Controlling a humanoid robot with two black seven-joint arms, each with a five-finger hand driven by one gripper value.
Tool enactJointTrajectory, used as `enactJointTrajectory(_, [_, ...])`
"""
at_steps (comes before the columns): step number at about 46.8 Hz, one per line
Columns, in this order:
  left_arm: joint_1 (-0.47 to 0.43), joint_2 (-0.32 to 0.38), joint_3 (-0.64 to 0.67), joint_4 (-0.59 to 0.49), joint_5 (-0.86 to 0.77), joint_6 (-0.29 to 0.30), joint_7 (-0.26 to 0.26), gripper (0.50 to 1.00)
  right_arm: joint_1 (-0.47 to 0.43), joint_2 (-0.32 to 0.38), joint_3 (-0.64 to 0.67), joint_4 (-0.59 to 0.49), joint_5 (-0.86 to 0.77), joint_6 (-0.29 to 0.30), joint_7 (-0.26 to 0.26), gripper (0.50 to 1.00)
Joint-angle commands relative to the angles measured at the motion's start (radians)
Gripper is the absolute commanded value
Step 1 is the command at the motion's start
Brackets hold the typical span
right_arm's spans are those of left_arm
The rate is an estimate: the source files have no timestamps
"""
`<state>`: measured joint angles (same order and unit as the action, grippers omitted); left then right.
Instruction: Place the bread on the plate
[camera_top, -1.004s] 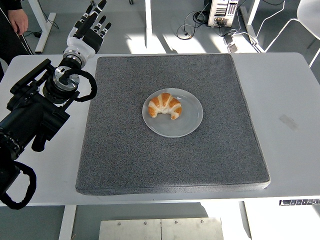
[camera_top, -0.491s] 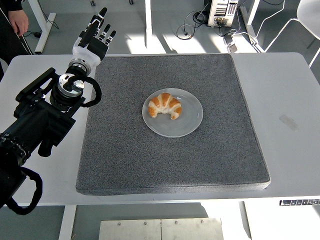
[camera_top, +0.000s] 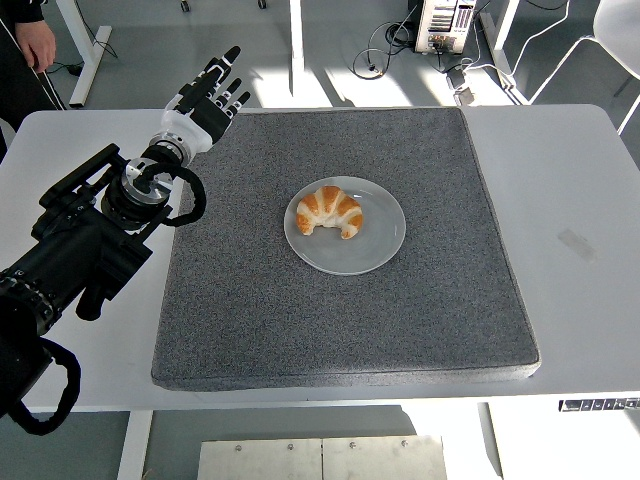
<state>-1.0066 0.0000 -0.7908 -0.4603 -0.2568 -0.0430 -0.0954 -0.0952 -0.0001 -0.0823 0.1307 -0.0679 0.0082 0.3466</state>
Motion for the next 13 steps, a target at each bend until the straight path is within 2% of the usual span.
enactJointTrajectory(1, [0.006,0.000,0.001,0.000,0.004,-0.001,0.000,0.984,0.009,0.000,-0.001,0.003,0.000,0.003,0.000,1.000])
enactJointTrajectory(13, [0.008,0.000,0.002,0.000,0.010,-0.009,0.003,0.984,0.009,0.000,-0.022,0.001,-0.012,-0.002,0.003,1.000])
